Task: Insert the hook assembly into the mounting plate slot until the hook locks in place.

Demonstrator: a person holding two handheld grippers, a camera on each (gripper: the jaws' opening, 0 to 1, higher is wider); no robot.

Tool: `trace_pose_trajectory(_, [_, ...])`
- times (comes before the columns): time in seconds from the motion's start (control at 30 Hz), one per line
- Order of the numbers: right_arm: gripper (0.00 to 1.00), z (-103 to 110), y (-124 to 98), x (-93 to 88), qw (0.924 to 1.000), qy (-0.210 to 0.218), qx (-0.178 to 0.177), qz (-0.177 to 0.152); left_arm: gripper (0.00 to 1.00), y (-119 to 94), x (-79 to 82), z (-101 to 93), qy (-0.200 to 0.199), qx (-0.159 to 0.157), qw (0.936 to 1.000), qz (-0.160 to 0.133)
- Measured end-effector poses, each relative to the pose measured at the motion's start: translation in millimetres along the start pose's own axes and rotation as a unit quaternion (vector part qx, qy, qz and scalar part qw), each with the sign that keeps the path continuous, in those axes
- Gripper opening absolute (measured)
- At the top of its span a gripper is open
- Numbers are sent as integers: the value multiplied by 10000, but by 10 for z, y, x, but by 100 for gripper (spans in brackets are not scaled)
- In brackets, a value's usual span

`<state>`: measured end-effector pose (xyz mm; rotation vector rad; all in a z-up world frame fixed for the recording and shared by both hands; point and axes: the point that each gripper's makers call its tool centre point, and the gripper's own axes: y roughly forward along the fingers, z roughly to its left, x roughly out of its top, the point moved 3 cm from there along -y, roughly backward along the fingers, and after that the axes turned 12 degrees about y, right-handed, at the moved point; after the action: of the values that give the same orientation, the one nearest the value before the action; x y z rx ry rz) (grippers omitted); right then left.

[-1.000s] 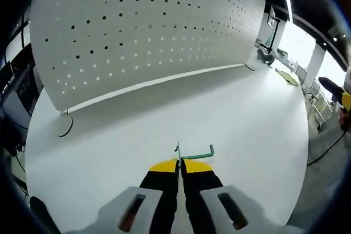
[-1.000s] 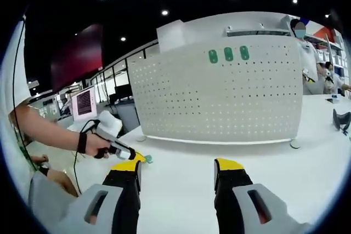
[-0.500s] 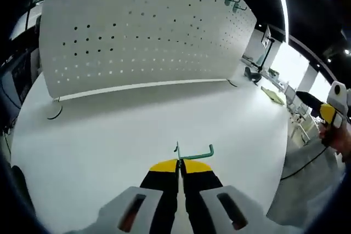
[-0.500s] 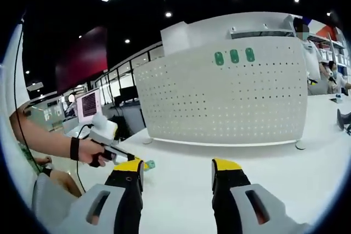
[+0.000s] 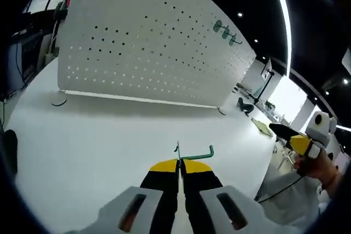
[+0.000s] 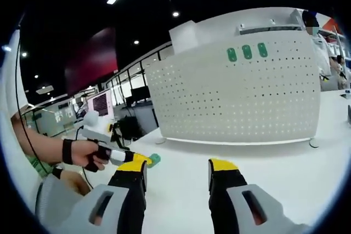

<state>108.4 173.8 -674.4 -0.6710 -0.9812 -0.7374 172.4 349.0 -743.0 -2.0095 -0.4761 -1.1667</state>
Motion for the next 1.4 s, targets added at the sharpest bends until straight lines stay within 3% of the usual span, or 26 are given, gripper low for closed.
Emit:
trace_pose_trajectory(0.23, [44, 45, 11, -20, 9998, -9, 195, 78, 2, -128, 13, -116, 39, 42, 9999, -123])
trace_pose_trajectory(0.53, [44, 85, -45, -45, 9993, -26, 332, 155, 2, -215, 112, -391, -81, -292, 9986, -443])
trace_pose_trajectory(0.63, [43, 103, -49, -46, 9992, -47, 366, 163, 2, -231, 173, -490, -159, -493, 9961, -717])
trace_pose_trajectory(1.0, [38, 179, -56, -126, 9981, 17, 553, 257, 2, -233, 120, -753, -366, -977, 9923, -674])
trace_pose_trajectory(1.13, [35, 161, -45, -138, 9980, 55, 560, 279, 2, -251, 119, -894, -835, -1288, 9860, -647])
trace_pose_trajectory(1.33, [34, 187, -17, -134, 9971, 181, 687, 263, 2, -271, 182, -1024, -1010, -1580, 9790, -802])
trace_pose_trajectory(1.4, [32, 212, -7, -131, 9966, 258, 750, 236, 2, -289, 224, -1102, -1108, -1786, 9735, -901])
